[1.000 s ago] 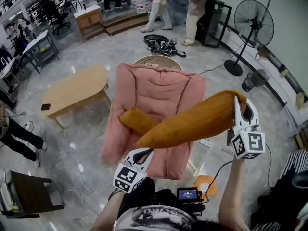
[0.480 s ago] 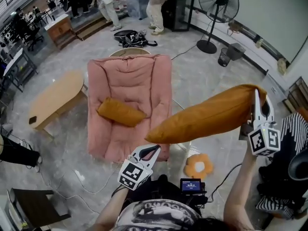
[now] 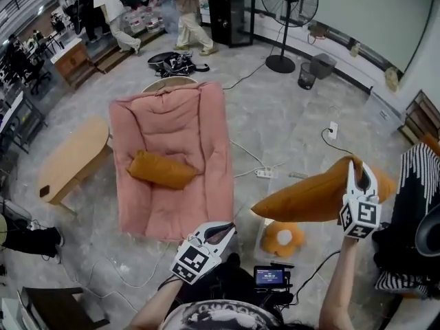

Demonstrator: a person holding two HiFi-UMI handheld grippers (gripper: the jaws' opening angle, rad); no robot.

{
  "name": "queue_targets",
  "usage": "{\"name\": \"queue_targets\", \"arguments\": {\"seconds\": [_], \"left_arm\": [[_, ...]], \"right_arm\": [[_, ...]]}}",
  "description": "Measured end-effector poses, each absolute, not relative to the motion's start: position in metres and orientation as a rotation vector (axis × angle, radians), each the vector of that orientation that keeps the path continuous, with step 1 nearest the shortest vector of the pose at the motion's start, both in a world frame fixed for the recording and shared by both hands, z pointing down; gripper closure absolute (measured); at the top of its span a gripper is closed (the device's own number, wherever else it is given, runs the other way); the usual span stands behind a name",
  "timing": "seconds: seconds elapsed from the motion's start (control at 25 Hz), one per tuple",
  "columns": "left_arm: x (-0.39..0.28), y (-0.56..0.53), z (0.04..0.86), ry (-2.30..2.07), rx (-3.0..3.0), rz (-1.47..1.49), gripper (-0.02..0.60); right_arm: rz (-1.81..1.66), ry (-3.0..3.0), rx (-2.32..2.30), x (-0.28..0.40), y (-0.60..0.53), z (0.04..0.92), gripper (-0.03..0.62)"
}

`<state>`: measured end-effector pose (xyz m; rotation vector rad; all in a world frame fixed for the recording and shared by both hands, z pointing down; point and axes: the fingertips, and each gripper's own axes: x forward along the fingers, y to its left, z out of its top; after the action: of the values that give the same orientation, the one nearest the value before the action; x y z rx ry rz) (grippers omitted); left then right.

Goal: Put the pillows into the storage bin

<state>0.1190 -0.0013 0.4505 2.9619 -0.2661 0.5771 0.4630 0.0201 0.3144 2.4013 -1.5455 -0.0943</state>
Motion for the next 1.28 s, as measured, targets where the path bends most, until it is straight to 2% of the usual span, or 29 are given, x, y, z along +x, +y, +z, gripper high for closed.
{"name": "queue_targets", "arguments": {"seconds": [0.36, 0.72, 0.84, 1.04, 1.08, 1.12, 1.24, 1.28], "left_arm": [[0.134, -0.002, 0.477, -0.216, 2.932, 0.711, 0.565], [0.159, 0.003, 0.498, -0.132, 2.840, 0.786, 0.565], [0.165, -0.006, 0.507, -0.123, 2.829, 0.826, 0.565], [0.178, -0.026, 0.520, -0.140, 2.821, 0.851, 0.565], [0.181, -0.030, 0.523, -0.145, 2.821, 0.853, 0.565], [0.184, -0.035, 0.526, -0.150, 2.824, 0.855, 0.565], [0.186, -0.048, 0.527, -0.178, 2.837, 0.855, 0.565], [0.185, -0.051, 0.526, -0.190, 2.837, 0.849, 0.565]], "right_arm": [[0.160, -1.259, 2.600, 0.545, 0.089, 0.410, 0.546], [0.373, -1.199, 2.586, 0.597, 0.049, 0.500, 0.545], [0.461, -1.131, 2.521, 0.620, 0.034, 0.550, 0.543], [0.767, -1.107, 2.415, 0.644, 0.014, 0.657, 0.503], [0.824, -1.116, 2.434, 0.646, 0.010, 0.670, 0.528], [0.873, -1.134, 2.456, 0.647, 0.002, 0.678, 0.514], [0.947, -1.223, 2.438, 0.636, -0.024, 0.689, 0.351], [0.940, -1.253, 2.403, 0.629, -0.030, 0.690, 0.336]]}}
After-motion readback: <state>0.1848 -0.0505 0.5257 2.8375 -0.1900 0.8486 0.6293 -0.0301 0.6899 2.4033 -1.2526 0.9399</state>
